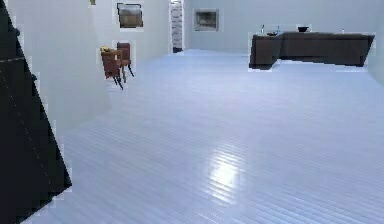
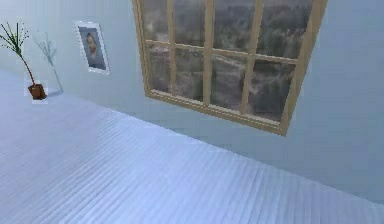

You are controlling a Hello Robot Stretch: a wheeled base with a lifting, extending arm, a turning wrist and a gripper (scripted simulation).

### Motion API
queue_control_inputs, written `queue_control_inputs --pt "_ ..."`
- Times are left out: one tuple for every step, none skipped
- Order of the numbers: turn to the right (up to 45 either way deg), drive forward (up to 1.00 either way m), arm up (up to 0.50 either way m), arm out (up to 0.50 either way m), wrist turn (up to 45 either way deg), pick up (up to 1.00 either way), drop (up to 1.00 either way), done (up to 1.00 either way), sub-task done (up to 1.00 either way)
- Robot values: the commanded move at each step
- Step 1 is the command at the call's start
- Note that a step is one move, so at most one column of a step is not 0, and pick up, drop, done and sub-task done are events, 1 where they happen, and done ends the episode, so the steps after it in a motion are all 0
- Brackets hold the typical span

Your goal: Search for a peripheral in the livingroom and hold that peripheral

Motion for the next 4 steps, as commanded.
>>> queue_control_inputs --pt "0.0 1.0 0.0 0.0 0.0 0.0 0.0 0.0 0.0" --pt "0.0 1.0 0.0 0.0 0.0 0.0 0.0 0.0 0.0" --pt "0.0 1.0 0.0 0.0 0.0 0.0 0.0 0.0 0.0" --pt "0.0 1.0 0.0 0.0 0.0 0.0 0.0 0.0 0.0"
